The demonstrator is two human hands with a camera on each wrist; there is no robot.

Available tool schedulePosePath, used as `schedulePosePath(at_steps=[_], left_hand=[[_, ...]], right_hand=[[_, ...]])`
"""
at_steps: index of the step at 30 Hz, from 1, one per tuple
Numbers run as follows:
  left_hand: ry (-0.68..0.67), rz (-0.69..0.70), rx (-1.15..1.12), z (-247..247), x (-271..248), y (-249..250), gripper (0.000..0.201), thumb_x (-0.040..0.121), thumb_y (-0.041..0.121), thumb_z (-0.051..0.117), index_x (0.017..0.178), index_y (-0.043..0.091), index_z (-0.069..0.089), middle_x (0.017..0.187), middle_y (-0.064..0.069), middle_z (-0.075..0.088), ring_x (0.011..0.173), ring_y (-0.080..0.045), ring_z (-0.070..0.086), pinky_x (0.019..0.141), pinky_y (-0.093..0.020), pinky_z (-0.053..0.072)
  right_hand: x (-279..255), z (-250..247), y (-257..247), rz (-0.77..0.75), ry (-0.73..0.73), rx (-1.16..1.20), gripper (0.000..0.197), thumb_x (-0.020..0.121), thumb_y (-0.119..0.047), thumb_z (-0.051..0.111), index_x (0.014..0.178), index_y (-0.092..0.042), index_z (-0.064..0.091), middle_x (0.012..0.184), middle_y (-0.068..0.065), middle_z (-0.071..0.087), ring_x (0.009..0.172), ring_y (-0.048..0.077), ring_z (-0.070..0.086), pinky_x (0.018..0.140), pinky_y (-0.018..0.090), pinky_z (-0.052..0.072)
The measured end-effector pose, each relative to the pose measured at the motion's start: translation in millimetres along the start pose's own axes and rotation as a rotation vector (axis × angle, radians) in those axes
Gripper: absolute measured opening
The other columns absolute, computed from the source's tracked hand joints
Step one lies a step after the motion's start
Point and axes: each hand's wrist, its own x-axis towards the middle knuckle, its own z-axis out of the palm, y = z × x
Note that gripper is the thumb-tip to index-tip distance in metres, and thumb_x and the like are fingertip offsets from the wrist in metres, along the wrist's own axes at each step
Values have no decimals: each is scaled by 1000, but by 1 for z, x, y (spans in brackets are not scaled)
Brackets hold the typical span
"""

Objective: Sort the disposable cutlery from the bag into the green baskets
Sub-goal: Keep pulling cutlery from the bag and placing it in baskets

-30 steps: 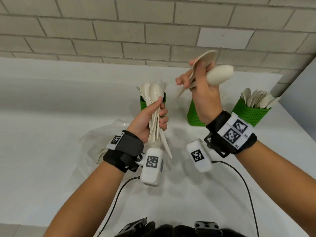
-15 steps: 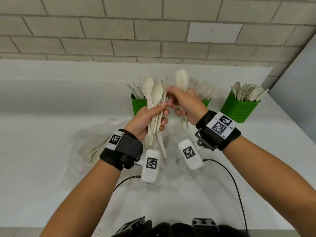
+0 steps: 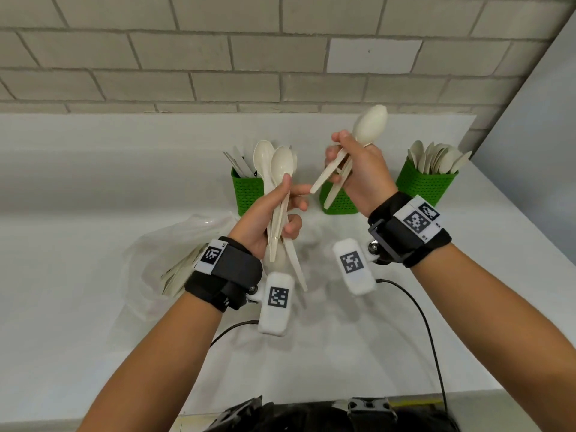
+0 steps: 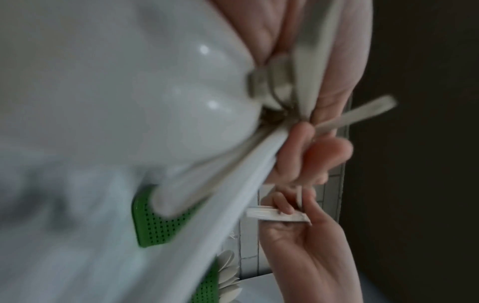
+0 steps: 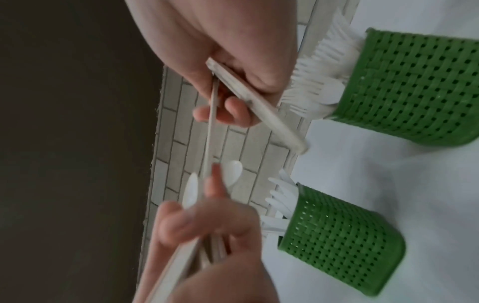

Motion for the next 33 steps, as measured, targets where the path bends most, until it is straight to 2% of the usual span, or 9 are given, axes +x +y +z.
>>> schedulePosePath(at_steps=[5, 10, 13, 19, 21, 23, 26, 28, 33], left_hand=[[-186, -32, -182, -5, -1, 3, 52, 80, 54, 41, 66, 12, 69, 39, 6, 40, 27, -3, 32, 32, -11, 27], [-200, -28, -156, -6, 4, 0, 29, 84, 22, 47, 62, 13, 63, 34, 9, 35, 26, -2, 31, 33, -12, 23], [-184, -36, -110, -13, 6, 3, 28, 77, 16, 47, 53, 13, 60, 34, 8, 34, 26, -4, 30, 33, -13, 24], [-143, -34, -107, -15, 6, 4, 27, 84, 18, 46, 60, 12, 58, 39, 6, 36, 29, -5, 32, 35, -14, 24], [-119, -48, -116, -10, 7, 5, 27, 89, 25, 46, 66, 14, 53, 39, 7, 34, 30, -4, 31, 36, -15, 22], [-91, -65, -106, -5, 8, 4, 28, 87, 38, 46, 67, 17, 44, 40, 8, 31, 31, -4, 30, 37, -15, 22], [-31, -59, -18, 0, 11, -1, 39, 91, 44, 44, 62, 20, 34, 43, 8, 30, 34, -5, 29, 37, -15, 24], [-17, -42, 64, 4, 12, -6, 37, 92, 37, 49, 63, 19, 35, 45, 7, 30, 36, -5, 30, 39, -15, 23], [-58, -52, 203, 21, 17, -13, 10, 91, 24, 55, 89, 15, 51, 54, 5, 32, 42, -5, 32, 39, -15, 23]], right_hand=[[-16, -2, 5, -18, -6, -263, 23, 88, -31, 62, 86, -8, 60, 41, -10, 30, 42, 9, 25, 40, 20, 22], [-28, 14, 28, 259, -311, -216, 33, 91, -36, 57, 68, -13, 53, 50, -3, 37, 40, 7, 27, 39, 19, 19], [-30, 19, 34, 193, -324, -248, 32, 93, -30, 56, 67, -11, 53, 53, 1, 44, 42, 8, 37, 37, 15, 23], [-28, 13, 25, 28, -373, -425, 16, 96, -13, 51, 80, -12, 52, 58, -4, 54, 52, 6, 50, 39, 13, 31], [-25, 11, 26, -22, -304, -395, 6, 96, -13, 50, 95, -19, 49, 71, -2, 54, 61, 8, 51, 43, 15, 37], [-21, 5, 26, -49, -179, -351, 20, 96, -15, 50, 111, -23, 39, 75, -3, 50, 61, 5, 50, 45, 16, 40], [-16, -9, 25, -56, -116, -237, 8, 95, -15, 52, 92, -16, 45, 58, -6, 36, 49, 5, 33, 41, 16, 27], [-16, -18, 27, 20, -108, -215, 19, 90, -16, 60, 75, -18, 49, 53, -9, 34, 49, 6, 28, 41, 17, 24], [-16, -34, 27, 125, -207, -218, 15, 82, -23, 70, 79, -14, 58, 68, 2, 42, 56, 10, 31, 39, 16, 24]])
